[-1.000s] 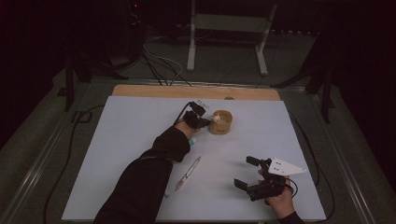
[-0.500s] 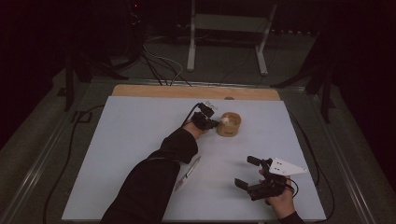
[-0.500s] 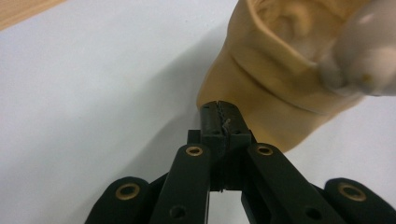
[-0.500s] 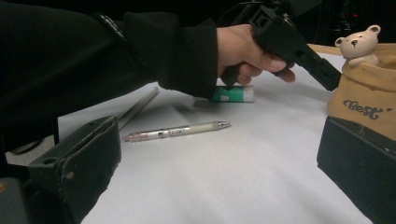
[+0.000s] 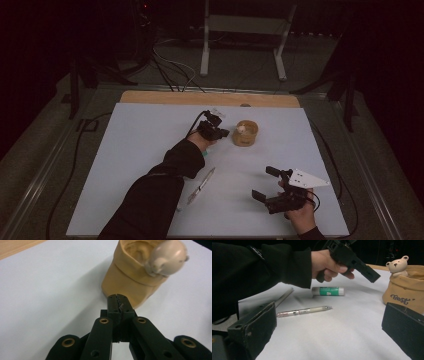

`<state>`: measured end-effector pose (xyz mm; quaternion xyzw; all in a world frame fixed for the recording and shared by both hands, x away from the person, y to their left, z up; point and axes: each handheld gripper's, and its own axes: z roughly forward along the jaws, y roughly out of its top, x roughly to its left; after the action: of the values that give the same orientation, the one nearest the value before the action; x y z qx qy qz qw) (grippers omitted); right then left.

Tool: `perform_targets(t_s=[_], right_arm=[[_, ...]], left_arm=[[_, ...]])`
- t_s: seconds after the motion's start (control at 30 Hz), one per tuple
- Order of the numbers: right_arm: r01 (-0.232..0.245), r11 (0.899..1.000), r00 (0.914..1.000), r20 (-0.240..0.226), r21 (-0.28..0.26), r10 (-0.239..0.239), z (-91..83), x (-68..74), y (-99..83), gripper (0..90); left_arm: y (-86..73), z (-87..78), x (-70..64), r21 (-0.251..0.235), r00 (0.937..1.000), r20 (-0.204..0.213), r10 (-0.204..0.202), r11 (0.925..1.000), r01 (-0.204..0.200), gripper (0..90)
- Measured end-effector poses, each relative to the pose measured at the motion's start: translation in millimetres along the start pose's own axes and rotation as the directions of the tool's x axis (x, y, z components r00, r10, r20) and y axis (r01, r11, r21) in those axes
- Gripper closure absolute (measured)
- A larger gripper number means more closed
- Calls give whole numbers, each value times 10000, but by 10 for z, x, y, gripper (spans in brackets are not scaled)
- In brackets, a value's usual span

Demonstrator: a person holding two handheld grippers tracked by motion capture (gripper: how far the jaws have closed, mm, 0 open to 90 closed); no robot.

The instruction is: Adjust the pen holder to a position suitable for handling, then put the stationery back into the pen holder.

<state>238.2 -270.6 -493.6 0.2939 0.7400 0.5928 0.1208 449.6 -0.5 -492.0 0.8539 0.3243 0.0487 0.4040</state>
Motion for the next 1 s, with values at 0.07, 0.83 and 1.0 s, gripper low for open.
perform_targets(t_s=[0.07, 0.83, 1.0], right_arm=[[10, 10000, 10000, 20, 4, -10, -2, 1, 1, 0], [-28, 9999, 10000, -20, 143, 28, 19, 6, -12, 0], [-10, 9999, 10000, -24, 147, 11, 28, 7, -11, 0]], left_arm=[[-3, -63, -12, -90, 10000, 64, -42, 10000, 43, 900], [-9, -754, -31, -1535, 9976, 476, -494, 9866, 562, 213], [-25, -888, -83, -1443, 9960, 867, -232, 9889, 356, 83]])
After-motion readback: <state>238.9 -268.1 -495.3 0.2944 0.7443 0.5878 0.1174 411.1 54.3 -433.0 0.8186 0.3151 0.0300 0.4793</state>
